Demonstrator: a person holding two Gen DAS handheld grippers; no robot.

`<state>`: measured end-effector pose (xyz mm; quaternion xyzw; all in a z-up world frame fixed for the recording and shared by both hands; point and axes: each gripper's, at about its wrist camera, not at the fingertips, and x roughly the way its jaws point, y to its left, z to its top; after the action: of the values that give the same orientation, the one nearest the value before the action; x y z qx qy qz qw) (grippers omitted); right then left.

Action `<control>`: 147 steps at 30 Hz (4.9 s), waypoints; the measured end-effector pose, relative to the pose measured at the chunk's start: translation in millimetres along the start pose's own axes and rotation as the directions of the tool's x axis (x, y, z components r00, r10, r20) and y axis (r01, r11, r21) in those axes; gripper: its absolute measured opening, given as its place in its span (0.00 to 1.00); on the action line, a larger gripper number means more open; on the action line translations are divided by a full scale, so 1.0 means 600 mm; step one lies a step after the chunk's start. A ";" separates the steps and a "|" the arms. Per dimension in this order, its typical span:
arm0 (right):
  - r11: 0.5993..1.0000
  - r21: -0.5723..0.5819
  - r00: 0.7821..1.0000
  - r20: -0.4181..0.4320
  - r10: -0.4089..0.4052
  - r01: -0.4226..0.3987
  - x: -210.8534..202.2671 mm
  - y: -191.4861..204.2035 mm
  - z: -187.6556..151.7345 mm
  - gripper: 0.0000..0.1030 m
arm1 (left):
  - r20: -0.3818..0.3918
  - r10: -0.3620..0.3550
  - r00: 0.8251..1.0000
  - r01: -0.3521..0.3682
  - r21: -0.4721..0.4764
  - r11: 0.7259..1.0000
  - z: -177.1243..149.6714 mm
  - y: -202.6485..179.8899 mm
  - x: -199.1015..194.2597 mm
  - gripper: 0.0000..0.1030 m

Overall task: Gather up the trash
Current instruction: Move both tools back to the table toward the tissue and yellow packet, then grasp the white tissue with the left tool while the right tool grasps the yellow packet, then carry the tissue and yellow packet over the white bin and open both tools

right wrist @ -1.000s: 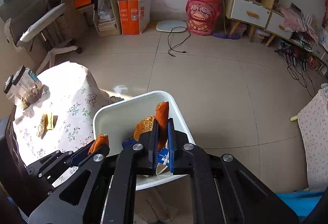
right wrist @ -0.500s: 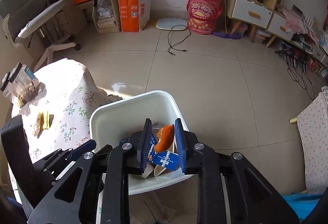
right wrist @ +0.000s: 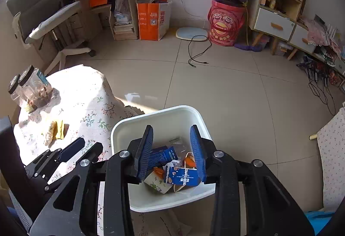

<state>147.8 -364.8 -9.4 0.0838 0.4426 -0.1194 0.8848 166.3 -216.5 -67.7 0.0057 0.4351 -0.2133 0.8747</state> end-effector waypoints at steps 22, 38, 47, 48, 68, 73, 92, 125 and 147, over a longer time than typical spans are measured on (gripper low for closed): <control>0.971 -0.182 0.988 -0.027 0.153 -0.155 0.054 0.231 0.031 0.42 | -0.002 0.252 0.968 -0.242 -0.292 0.926 0.031 0.339 -0.034 0.49; 0.935 -0.210 0.949 -0.201 0.245 -0.286 0.195 0.397 0.029 0.45 | -0.126 0.105 0.986 -0.147 -0.403 0.903 -0.007 0.491 0.024 0.50; 0.944 -0.147 0.924 -0.294 0.244 -0.296 0.282 0.433 0.011 0.44 | -0.167 0.145 0.975 -0.172 -0.156 0.973 -0.013 0.421 0.064 0.48; 0.944 -0.141 0.921 -0.302 0.247 -0.299 0.289 0.435 0.009 0.44 | -0.174 0.154 0.973 -0.179 -0.142 0.974 -0.015 0.419 0.070 0.39; 0.892 -0.088 0.861 -0.318 0.397 -0.444 0.307 0.492 -0.013 0.00 | -0.079 0.226 0.971 -0.237 -0.195 0.952 -0.002 0.470 0.014 0.38; 0.896 -0.087 0.881 -0.247 0.404 -0.435 0.262 0.474 0.017 0.00 | -0.060 0.216 0.975 -0.224 -0.211 0.951 0.006 0.467 0.003 0.38; 0.954 -0.082 0.957 -0.006 0.290 -0.290 0.086 0.315 0.073 0.00 | 0.106 0.132 0.986 -0.124 -0.079 0.989 0.058 0.274 -0.097 0.38; 0.993 0.105 0.984 0.177 0.030 -0.049 -0.079 -0.030 0.042 0.00 | 0.126 -0.088 0.988 0.073 0.119 0.990 0.051 -0.069 -0.095 0.38; 0.994 0.113 0.999 0.054 -0.004 -0.002 -0.024 -0.071 0.033 0.09 | -0.073 -0.165 0.984 0.166 0.013 0.986 0.025 -0.079 0.023 0.47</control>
<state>142.4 -408.9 12.3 0.1303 0.4109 -0.1469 0.8903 167.2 -267.5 -60.6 -0.0144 0.4628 -0.2892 0.8378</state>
